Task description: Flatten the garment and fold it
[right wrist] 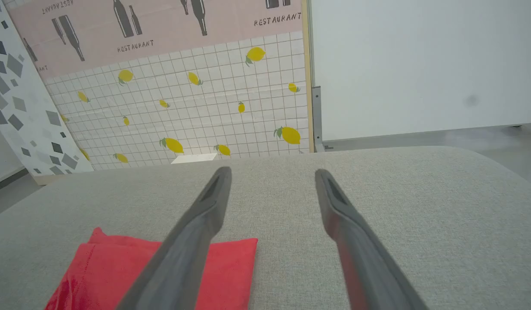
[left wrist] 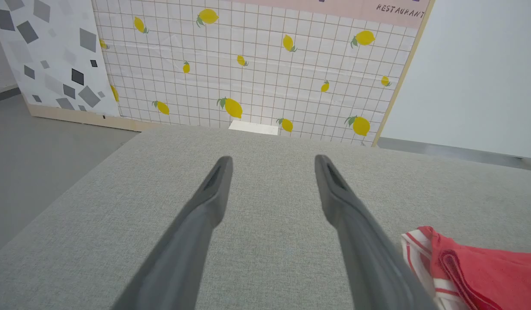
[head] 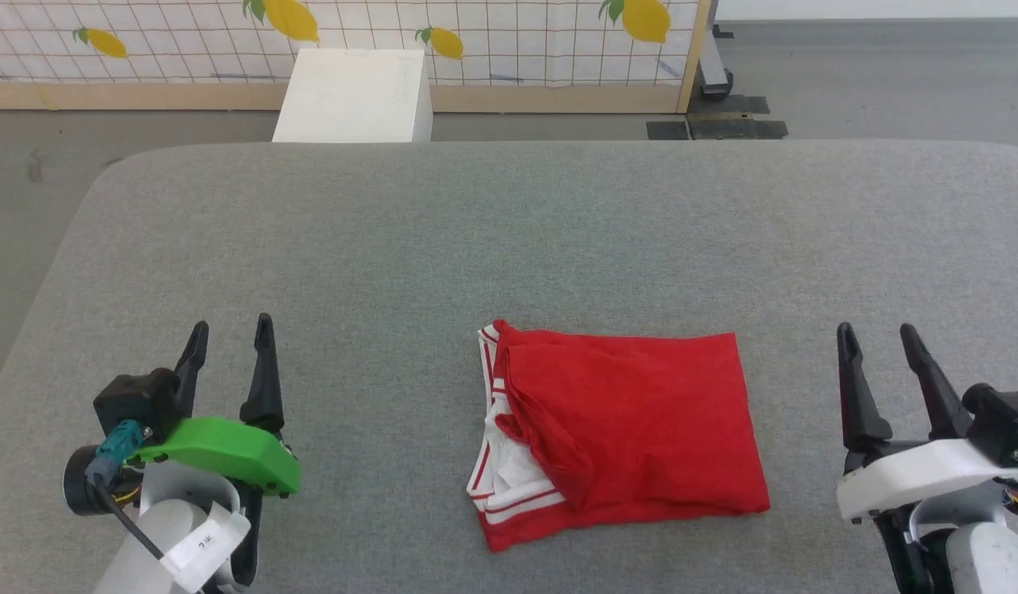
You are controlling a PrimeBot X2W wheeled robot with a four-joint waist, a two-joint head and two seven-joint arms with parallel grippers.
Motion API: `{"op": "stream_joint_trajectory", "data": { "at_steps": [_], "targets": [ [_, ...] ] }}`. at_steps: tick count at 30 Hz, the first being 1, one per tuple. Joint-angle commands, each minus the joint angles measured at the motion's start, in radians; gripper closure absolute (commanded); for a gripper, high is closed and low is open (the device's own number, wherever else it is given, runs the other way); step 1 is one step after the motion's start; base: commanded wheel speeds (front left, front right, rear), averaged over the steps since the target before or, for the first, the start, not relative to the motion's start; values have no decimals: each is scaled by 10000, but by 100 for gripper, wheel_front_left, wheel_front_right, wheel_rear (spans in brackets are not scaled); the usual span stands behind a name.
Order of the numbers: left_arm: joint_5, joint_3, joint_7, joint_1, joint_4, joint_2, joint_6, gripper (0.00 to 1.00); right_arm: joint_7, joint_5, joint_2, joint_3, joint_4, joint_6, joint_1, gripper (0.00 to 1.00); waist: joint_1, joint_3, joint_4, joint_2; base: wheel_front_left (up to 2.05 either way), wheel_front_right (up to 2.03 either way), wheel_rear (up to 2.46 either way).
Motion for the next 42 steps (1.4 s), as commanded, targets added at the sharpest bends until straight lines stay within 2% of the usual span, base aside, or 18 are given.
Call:
{"op": "stream_joint_trajectory", "data": {
  "at_steps": [1,42],
  "targets": [
    [-81,9,-9,154,43,64,-50,0,87,-96,-9,2,61,-15,176,0,1,-7,12,-1,0,0,0],
    [-22,-318,49,91,97,297,61,0,610,-216,205,-223,190,-15,61,0,1,15,-30,-1,0,0,0]
  ]
}}
